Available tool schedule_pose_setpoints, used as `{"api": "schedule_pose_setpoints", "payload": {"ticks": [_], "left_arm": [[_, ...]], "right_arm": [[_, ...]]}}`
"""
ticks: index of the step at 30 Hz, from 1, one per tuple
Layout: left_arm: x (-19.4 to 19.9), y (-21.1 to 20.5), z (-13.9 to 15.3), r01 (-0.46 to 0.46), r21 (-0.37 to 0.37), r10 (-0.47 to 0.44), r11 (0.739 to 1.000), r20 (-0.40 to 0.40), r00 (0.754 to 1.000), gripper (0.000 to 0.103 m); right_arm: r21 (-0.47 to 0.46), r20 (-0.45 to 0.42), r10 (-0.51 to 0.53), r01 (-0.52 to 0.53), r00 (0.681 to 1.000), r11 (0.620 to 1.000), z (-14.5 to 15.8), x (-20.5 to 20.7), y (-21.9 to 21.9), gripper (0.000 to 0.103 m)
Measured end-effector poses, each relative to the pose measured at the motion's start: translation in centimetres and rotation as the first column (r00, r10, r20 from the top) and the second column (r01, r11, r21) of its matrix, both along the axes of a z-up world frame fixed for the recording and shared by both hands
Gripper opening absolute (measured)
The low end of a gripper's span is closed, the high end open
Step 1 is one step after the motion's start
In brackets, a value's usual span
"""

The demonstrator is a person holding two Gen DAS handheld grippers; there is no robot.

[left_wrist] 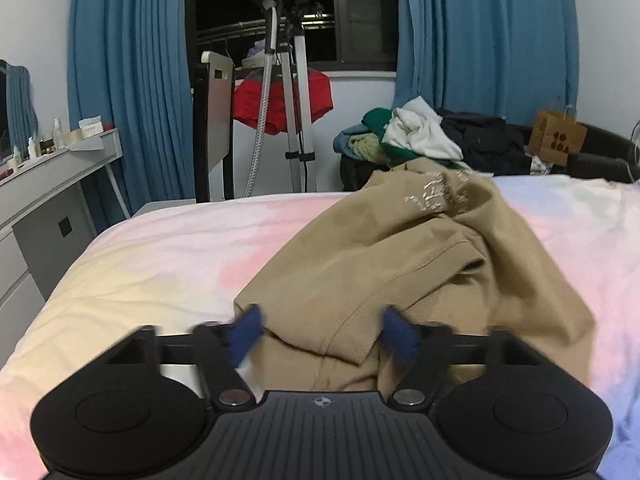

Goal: Fold clothes
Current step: 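Grasp the tan T-shirt with the left gripper while the right gripper grasps another edge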

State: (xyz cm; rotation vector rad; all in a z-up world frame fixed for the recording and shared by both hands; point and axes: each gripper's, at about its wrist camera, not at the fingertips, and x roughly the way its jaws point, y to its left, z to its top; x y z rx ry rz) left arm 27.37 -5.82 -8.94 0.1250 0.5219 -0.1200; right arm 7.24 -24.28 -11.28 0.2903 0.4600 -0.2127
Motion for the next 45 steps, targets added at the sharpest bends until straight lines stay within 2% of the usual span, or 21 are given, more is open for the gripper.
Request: {"api": "schedule_pose_setpoints", "payload": {"ticks": [1, 2, 4, 8, 12, 14, 16, 20, 22, 24, 26, 29, 31, 34, 37, 39, 41, 43, 45], "left_arm": [[0.1, 0.2, 0.0, 0.004, -0.021, -0.003, 1.0, 0.007, 1.0, 0.026], [-0.1, 0.5, 0.2, 0.013, -0.049, -0.012, 0.999, 0.02, 1.0, 0.017], [-1.2, 1.1, 1.1, 0.042, -0.088, -0.036, 0.995, 0.061, 0.997, 0.013], [-4.9, 2.2, 4.1, 0.111, -0.109, -0.096, 0.988, 0.136, 0.986, 0.011], [-9.7, 4.0, 6.9, 0.136, -0.128, -0.116, 0.982, 0.158, 0.981, 0.01], [-12.3, 5.0, 8.3, 0.143, -0.146, -0.118, 0.979, 0.167, 0.979, 0.01], [-14.9, 6.0, 9.7, 0.149, -0.164, -0.12, 0.975, 0.175, 0.977, 0.01], [-20.2, 7.9, 11.7, 0.174, -0.215, -0.139, 0.961, 0.171, 0.975, 0.01], [-22.3, 8.5, 11.8, 0.187, -0.223, -0.153, 0.957, 0.159, 0.975, 0.01], [-23.5, 9.2, 11.3, 0.189, -0.23, -0.16, 0.955, 0.137, 0.978, 0.01], [-23.9, 9.6, 10.4, 0.195, -0.231, -0.178, 0.953, 0.089, 0.98, 0.01], [-23.6, 10.2, 9.4, 0.196, -0.225, -0.19, 0.954, 0.047, 0.981, 0.01], [-23.5, 11.0, 9.0, 0.192, -0.239, -0.189, 0.952, 0.038, 0.981, 0.01], [-22.7, 12.2, 8.4, 0.178, -0.283, -0.18, 0.942, 0.022, 0.984, 0.01], [-21.6, 13.1, 7.5, 0.152, -0.306, -0.163, 0.94, -0.01, 0.987, 0.011], [-20.5, 13.3, 6.7, 0.135, -0.312, -0.157, 0.941, -0.049, 0.986, 0.011], [-19.1, 13.1, 5.8, 0.118, -0.296, -0.155, 0.948, -0.102, 0.983, 0.011], [-17.9, 13.3, 4.9, 0.1, -0.289, -0.147, 0.952, -0.144, 0.979, 0.011], [-17.3, 13.4, 4.6, 0.088, -0.29, -0.141, 0.953, -0.166, 0.976, 0.011]], "right_arm": [[-0.006, -0.005, 0.001, -0.001, 1.0, 1.0, -0.3, 0.3, 0.0, 0.089], [-0.004, -0.015, 0.003, -0.003, 1.0, 1.0, -0.6, 0.6, 0.0, 0.089], [0.003, -0.027, 0.006, -0.006, 1.0, 1.0, -1.1, 1.1, 0.0, 0.089], [-0.012, 0.002, 0.017, -0.017, 1.0, 1.0, -0.9, 1.0, 0.3, 0.089], [-0.13, 0.061, 0.051, -0.043, 0.997, 0.991, -0.1, 0.6, 1.8, 0.089], [-0.142, 0.067, 0.082, -0.072, 0.994, 0.987, 0.1, 0.6, 2.2, 0.089], [-0.138, 0.059, 0.117, -0.108, 0.991, 0.985, 0.2, 0.4, 2.6, 0.089], [-0.04, 0.035, 0.218, -0.217, 0.975, 0.975, 0.6, -0.6, 3.1, 0.089], [0.054, 0.027, 0.279, -0.28, 0.96, 0.959, 0.6, -1.4, 3.3, 0.089], [0.088, 0.035, 0.327, -0.329, 0.944, 0.94, 0.6, -2.1, 4.0, 0.089], [0.071, 0.055, 0.374, -0.377, 0.926, 0.923, 0.9, -2.8, 5.2, 0.089], [-0.009, 0.075, 0.444, -0.445, 0.893, 0.895, 1.2, -3.2, 7.6, 0.088], [-0.039, 0.064, 0.483, -0.481, 0.873, 0.876, 1.0, -2.8, 9.0, 0.078], [-0.059, 0.017, 0.499, -0.497, 0.866, 0.866, -0.1, -0.9, 10.8, 0.071], [-0.064, -0.023, 0.518, -0.518, 0.855, 0.853, -1.3, 0.9, 11.6, 0.07], [-0.085, -0.05, 0.523, -0.526, 0.851, 0.846, -1.8, 1.7, 12.1, 0.062], [-0.091, -0.077, 0.507, -0.513, 0.858, 0.854, -2.1, 2.3, 12.0, 0.032], [-0.077, -0.082, 0.471, -0.477, 0.878, 0.876, -1.9, 2.3, 11.2, 0.018], [-0.058, -0.058, 0.431, -0.434, 0.901, 0.899, -1.3, 2.2, 9.9, 0.016]]}}
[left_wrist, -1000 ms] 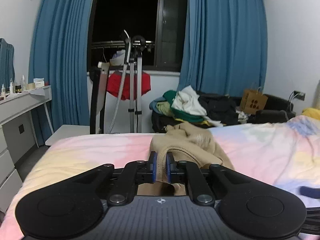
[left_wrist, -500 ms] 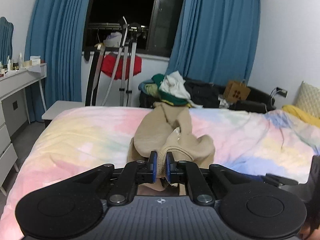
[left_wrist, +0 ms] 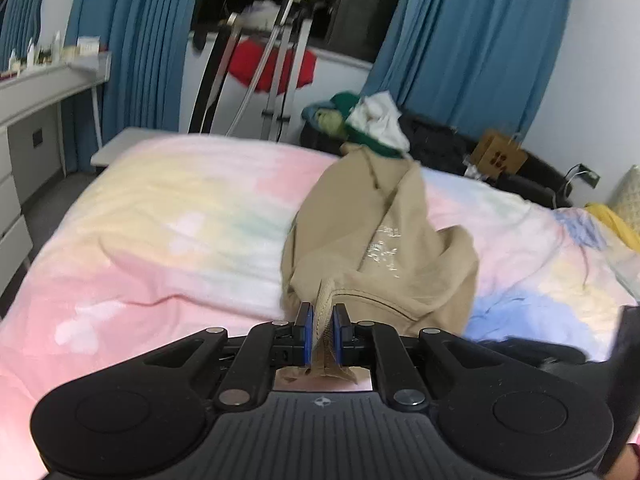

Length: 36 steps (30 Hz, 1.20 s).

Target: Fold clothes

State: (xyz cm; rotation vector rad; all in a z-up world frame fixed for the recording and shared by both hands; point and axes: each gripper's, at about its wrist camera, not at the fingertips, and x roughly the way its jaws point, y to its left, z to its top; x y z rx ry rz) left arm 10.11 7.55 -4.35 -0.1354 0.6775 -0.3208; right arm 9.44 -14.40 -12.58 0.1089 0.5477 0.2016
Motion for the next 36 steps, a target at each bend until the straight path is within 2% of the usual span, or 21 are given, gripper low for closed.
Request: {"api": "schedule_pose_setpoints", "payload": {"ticks": [3, 6, 8, 11, 14, 16, 18, 20, 21, 22, 23, 25, 27, 28, 30, 32, 35, 36], "left_arm": [[0.0, -0.4, -0.1, 0.024, 0.0, -0.024, 1.0, -0.01, 1.0, 0.011], [-0.1, -1.6, -0.8, 0.136, -0.022, -0.136, 0.991, -0.036, 0.99, 0.013], [-0.2, -2.4, -1.5, 0.17, -0.02, -0.171, 0.985, -0.064, 0.983, 0.015], [-0.3, -3.5, -2.4, 0.193, 0.01, -0.191, 0.981, -0.088, 0.978, 0.016], [-0.4, -4.3, -3.0, 0.202, 0.069, -0.196, 0.977, -0.078, 0.977, 0.016], [-0.5, -4.7, -3.1, 0.197, 0.1, -0.19, 0.975, -0.071, 0.979, 0.016], [-0.5, -4.8, -3.0, 0.183, 0.103, -0.176, 0.978, -0.075, 0.981, 0.016], [-0.4, -4.6, -2.9, 0.163, 0.093, -0.155, 0.982, -0.079, 0.985, 0.019], [-0.3, -4.4, -2.9, 0.153, 0.088, -0.146, 0.984, -0.079, 0.986, 0.02], [-0.2, -4.3, -2.8, 0.144, 0.083, -0.138, 0.986, -0.08, 0.987, 0.02], [-0.1, -4.2, -2.7, 0.136, 0.078, -0.13, 0.988, -0.081, 0.988, 0.02], [0.1, -3.9, -2.7, 0.119, 0.067, -0.113, 0.991, -0.082, 0.99, 0.02], [0.2, -3.6, -2.6, 0.103, 0.053, -0.099, 0.993, -0.083, 0.992, 0.019], [0.2, -3.6, -2.5, 0.1, 0.042, -0.096, 0.994, -0.082, 0.992, 0.017], [0.2, -3.4, -2.3, 0.097, 0.026, -0.095, 0.995, -0.074, 0.993, 0.015], [0.1, -3.3, -1.9, 0.099, 0.02, -0.097, 0.995, -0.057, 0.994, 0.014], [-0.2, -3.3, -1.2, 0.096, 0.015, -0.096, 0.995, -0.024, 0.995, 0.012], [-0.4, -3.2, -1.0, 0.094, 0.016, -0.093, 0.995, -0.005, 0.996, 0.011]], "right_arm": [[0.003, 0.053, -0.089, 0.089, 0.995, 0.996, 1.2, -0.6, -1.7, 0.012], [0.025, 0.072, -0.183, 0.182, 0.98, 0.983, 2.1, -1.3, -3.8, 0.012], [0.052, 0.055, -0.228, 0.225, 0.972, 0.973, 2.2, -1.8, -5.4, 0.013], [0.093, -0.017, -0.285, 0.285, 0.958, 0.954, 1.5, -2.3, -7.5, 0.014], [0.135, -0.08, -0.293, 0.302, 0.953, 0.944, 0.8, -2.6, -8.2, 0.015], [0.14, -0.069, -0.271, 0.278, 0.96, 0.95, 0.9, -2.6, -7.8, 0.016], [0.132, -0.054, -0.227, 0.232, 0.972, 0.964, 1.1, -2.7, -7.1, 0.022], [0.128, -0.051, -0.172, 0.177, 0.984, 0.976, 1.1, -2.4, -6.3, 0.048], [0.128, -0.046, -0.135, 0.14, 0.99, 0.982, 1.2, -2.4, -5.8, 0.056], [0.106, -0.04, -0.117, 0.12, 0.992, 0.987, 1.3, -2.4, -5.2, 0.069], [0.079, -0.034, -0.103, 0.106, 0.994, 0.991, 1.3, -2.3, -4.6, 0.074], [0.025, -0.022, -0.076, 0.077, 0.997, 0.997, 1.3, -2.3, -3.5, 0.074], [-0.116, -0.028, -0.063, 0.059, 0.998, 0.991, 0.8, -1.5, -1.9, 0.074], [-0.201, -0.022, -0.058, 0.052, 0.998, 0.978, 0.5, -1.4, -1.1, 0.074], [-0.37, 0.012, -0.048, 0.049, 0.999, 0.928, 0.0, -1.4, 0.7, 0.074], [-0.459, 0.05, -0.032, 0.051, 0.998, 0.887, -0.4, -1.6, 1.7, 0.074], [-0.458, 0.088, -0.045, 0.081, 0.995, 0.885, -0.1, -1.4, 1.7, 0.074], [-0.425, 0.098, -0.067, 0.103, 0.993, 0.899, 0.1, -1.2, 1.2, 0.074]]}}
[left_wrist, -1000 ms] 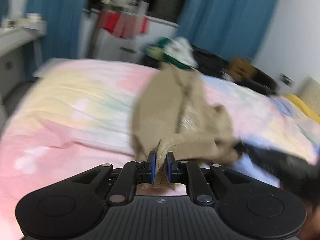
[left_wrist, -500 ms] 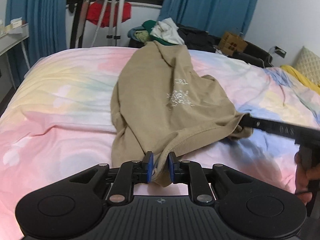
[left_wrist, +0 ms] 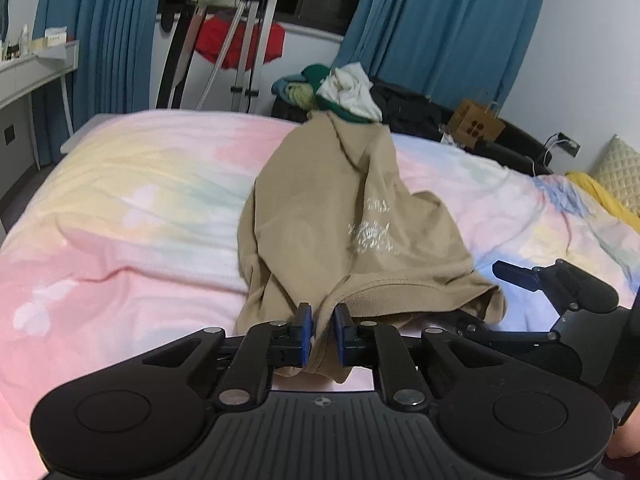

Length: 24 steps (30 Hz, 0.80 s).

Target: Fold clothes

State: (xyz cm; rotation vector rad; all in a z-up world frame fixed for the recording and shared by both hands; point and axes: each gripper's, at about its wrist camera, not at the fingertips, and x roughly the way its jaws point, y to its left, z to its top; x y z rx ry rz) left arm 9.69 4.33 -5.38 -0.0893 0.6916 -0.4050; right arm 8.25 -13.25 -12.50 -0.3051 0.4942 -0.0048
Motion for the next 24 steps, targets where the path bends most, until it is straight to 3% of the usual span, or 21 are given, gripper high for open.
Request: {"api": "schedule_pose_setpoints", "payload": {"ticks": [3, 6, 9, 15, 18, 20, 24], "left_arm": [[-0.5, -0.1, 0.4, -0.002, -0.001, 0.002, 1.0, 0.045, 0.999, 0.009], [-0.8, -0.2, 0.6, 0.002, 0.0, -0.002, 1.0, 0.063, 0.998, 0.009], [-1.1, -0.2, 0.8, 0.003, 0.001, -0.003, 1.0, 0.08, 0.997, 0.009], [-1.9, -1.0, 0.2, 0.005, 0.049, -0.012, 0.999, 0.133, 0.991, 0.013], [-2.4, -1.8, -0.4, 0.02, 0.074, -0.031, 0.997, 0.158, 0.987, 0.033], [-2.8, -2.6, -0.8, 0.036, 0.098, -0.053, 0.995, 0.177, 0.983, 0.053], [-3.9, -5.5, -2.5, 0.096, 0.25, -0.157, 0.963, 0.237, 0.959, 0.078]], "right_arm": [[0.176, 0.024, -0.071, 0.066, 0.997, 0.982, 0.5, 0.7, -2.3, 0.074], [0.347, -0.065, -0.109, 0.125, 0.992, 0.93, -0.5, 2.2, -4.6, 0.074], [0.39, -0.136, -0.182, 0.222, 0.974, 0.894, -1.5, 2.9, -5.9, 0.074], [0.476, -0.015, -0.246, 0.223, 0.969, 0.851, 0.4, 1.5, -7.5, 0.074], [0.515, 0.069, -0.264, 0.192, 0.962, 0.836, 1.4, 0.6, -8.2, 0.074], [0.535, 0.088, -0.272, 0.185, 0.958, 0.825, 1.9, 0.2, -8.4, 0.074], [0.563, 0.074, -0.28, 0.192, 0.957, 0.804, 2.0, 0.4, -9.1, 0.074]]}}
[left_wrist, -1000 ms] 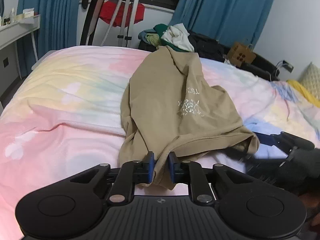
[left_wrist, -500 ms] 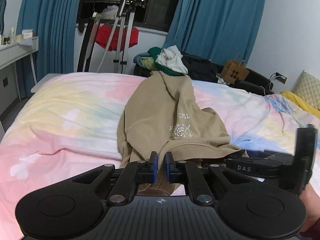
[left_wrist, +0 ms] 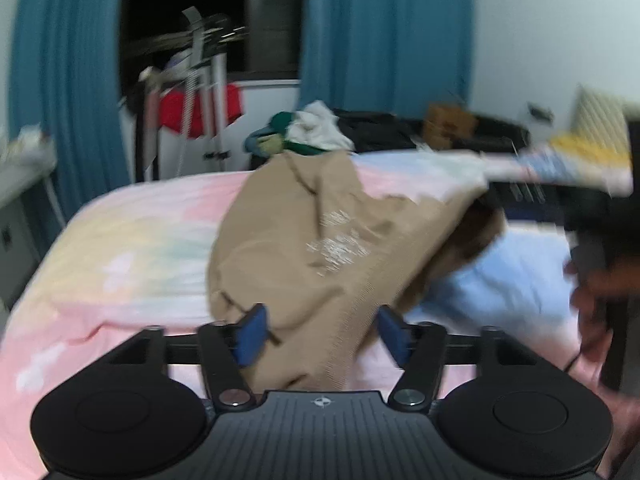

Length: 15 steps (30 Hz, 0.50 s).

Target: Fold clothes

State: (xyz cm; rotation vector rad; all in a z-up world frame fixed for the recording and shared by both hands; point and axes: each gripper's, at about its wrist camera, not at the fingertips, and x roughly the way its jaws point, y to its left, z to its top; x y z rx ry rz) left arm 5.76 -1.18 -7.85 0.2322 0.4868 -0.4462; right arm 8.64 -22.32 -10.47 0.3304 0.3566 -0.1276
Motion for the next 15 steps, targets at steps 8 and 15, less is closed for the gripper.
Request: {"api": "schedule_pose_setpoints", "payload": {"ticks": [8, 15], "left_arm": [[0.6, -3.3, -3.2, -0.261, 0.177, 0.246, 0.949, 0.104, 0.964, 0.08], [1.4, 0.6, -1.5, -0.55, 0.046, 0.542, 0.834, 0.123, 0.832, 0.079]], "right_arm": [[0.004, 0.025, -0.005, 0.005, 1.0, 1.0, 0.1, -0.9, -0.1, 0.074], [-0.096, -0.209, -0.06, 0.04, 0.976, 0.995, -2.7, 0.6, 1.0, 0.074]]}}
